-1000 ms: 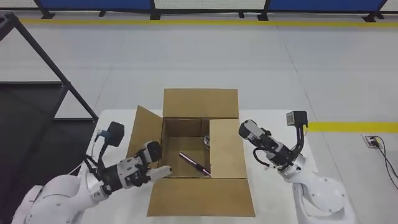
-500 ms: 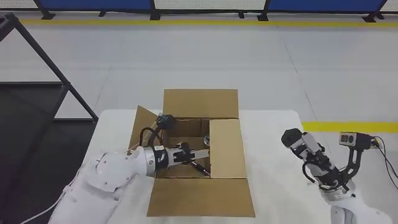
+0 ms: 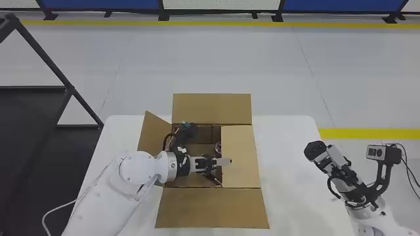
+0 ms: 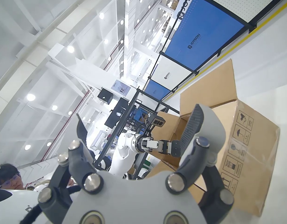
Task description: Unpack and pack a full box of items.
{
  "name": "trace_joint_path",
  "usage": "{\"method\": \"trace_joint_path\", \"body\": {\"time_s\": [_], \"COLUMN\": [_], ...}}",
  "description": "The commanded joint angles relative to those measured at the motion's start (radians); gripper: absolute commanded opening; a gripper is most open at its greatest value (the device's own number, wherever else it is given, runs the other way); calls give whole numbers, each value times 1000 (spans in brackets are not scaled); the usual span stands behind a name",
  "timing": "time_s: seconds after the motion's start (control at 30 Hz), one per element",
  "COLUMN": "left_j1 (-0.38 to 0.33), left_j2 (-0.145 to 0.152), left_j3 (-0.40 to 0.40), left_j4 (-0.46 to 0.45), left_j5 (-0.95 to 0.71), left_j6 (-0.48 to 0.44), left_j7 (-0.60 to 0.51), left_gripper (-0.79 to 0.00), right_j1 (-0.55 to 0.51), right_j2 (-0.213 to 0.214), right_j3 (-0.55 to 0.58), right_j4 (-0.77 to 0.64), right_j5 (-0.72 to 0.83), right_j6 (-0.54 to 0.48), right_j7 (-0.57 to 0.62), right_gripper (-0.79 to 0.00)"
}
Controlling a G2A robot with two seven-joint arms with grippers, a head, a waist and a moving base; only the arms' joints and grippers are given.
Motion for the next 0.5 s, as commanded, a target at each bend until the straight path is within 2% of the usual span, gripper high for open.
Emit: {"method": "trace_joint_path", "body": {"time_s": [0.0,0.13,0.47], "left_j1": [3,3,-108], "left_j2": [0,-14,-86], "left_j3": [-2,27,160], "left_j4": [2,28,195], "left_j5": [-5,-26,-83], "left_j6": [-1,-2,-34], "left_j7": [9,51,106], "left_gripper": [0,0,0], "right_j1": [0,-7,-42], "right_j2": [0,2,18], "right_j3": [0,-3,-17], "right_j4": [0,-7,-18], "right_j5": [0,-9,-22], "right_j6": [0,3,-5], "right_j7": [0,-16,-44], "right_gripper": [0,0,0]}}
